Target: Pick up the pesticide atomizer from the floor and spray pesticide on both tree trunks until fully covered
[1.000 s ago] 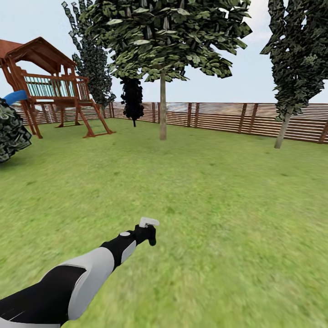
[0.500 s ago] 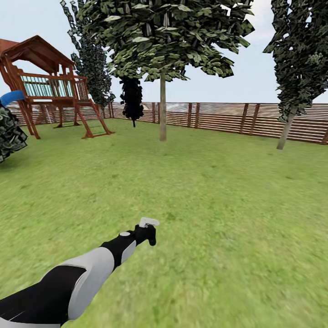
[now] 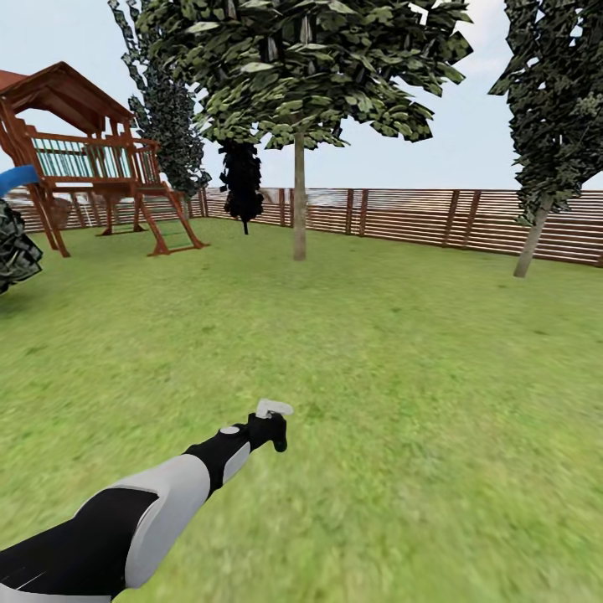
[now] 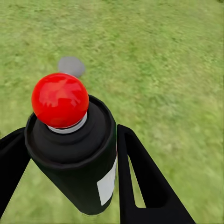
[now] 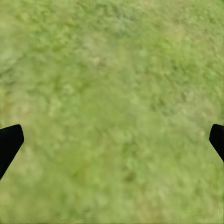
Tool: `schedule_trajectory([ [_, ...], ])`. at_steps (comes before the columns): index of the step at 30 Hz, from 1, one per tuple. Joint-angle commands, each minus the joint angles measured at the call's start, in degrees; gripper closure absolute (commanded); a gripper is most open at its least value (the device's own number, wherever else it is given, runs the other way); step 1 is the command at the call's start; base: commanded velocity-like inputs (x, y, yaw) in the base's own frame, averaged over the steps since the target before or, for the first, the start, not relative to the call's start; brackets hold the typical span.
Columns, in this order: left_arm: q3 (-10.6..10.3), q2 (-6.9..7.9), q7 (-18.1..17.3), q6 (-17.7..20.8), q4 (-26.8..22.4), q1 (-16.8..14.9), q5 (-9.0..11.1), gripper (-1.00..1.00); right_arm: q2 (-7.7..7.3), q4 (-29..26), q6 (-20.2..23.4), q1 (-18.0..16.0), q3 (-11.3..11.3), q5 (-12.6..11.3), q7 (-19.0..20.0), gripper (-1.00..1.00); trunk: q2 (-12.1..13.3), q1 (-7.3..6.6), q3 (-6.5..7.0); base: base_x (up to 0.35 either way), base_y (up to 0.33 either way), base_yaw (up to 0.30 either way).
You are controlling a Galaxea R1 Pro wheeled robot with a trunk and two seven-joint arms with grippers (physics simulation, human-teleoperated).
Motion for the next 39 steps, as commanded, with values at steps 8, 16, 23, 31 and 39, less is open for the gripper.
schedule_trajectory([
  [8,-0.22,0.0,0.04,-0.31,0.05,-0.07,-0.22,1.0,0.2,-0.02,-0.11,-0.04,0.49,-0.44,-0.24,-1.0,-0.08,0.05,-0.09,0.35,0.0,0.0],
  [16,-0.22,0.0,0.01,-0.31,0.05,-0.07,-0.22,1.0,0.21,-0.02,-0.11,-0.04,0.49,-0.44,-0.24,-1.0,-0.08,0.05,-0.09,0.35,0.0,0.0],
  [23,-0.22,0.0,0.0,-0.31,0.06,-0.08,-0.22,1.0,0.21,-0.02,-0.11,-0.04,0.49,-0.44,-0.24,-1.0,-0.08,0.05,-0.09,0.35,0.0,0.0],
  [31,-0.22,0.0,0.02,-0.31,0.04,-0.07,-0.22,1.0,0.21,-0.02,-0.11,-0.04,0.49,-0.44,-0.24,-1.0,-0.08,0.05,-0.09,0.35,0.0,0.0],
  [39,-0.22,0.0,0.0,-0.31,0.06,-0.07,-0.22,1.0,0.21,-0.02,-0.11,-0.04,0.49,-0.44,-0.24,-1.0,-0.08,0.05,-0.09,0.35,0.0,0.0],
])
